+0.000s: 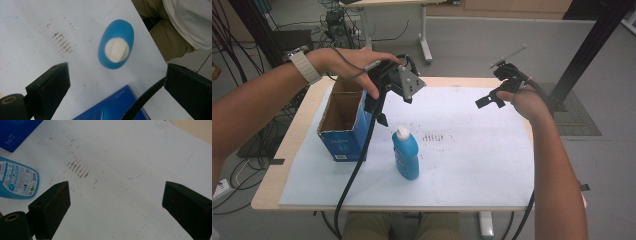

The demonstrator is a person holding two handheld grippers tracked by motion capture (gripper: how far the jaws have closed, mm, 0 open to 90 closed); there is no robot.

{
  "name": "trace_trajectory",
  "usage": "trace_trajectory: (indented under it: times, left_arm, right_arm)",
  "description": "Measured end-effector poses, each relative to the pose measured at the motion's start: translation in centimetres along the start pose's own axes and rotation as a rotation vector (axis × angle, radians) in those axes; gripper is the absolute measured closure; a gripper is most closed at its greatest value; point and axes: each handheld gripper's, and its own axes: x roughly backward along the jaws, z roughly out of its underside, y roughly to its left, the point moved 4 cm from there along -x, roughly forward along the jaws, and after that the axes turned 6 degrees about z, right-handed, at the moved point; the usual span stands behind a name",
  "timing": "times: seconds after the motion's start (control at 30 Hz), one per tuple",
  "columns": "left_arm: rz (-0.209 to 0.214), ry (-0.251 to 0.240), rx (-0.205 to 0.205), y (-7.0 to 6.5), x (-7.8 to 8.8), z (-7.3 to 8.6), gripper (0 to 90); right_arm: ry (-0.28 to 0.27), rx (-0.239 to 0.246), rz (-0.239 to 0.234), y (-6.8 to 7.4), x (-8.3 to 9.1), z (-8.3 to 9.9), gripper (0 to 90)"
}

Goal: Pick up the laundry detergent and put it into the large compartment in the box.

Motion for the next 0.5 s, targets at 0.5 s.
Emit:
trace_trajectory:
  times: [0.5]
  left_arm:
    - [0.003,0.091,-0.087,-0.1,-1.5,-2.2,7.0]
  right_arm:
    - [-0.005,-0.017,-0.001,0.1,-0.1,0.4,7.8]
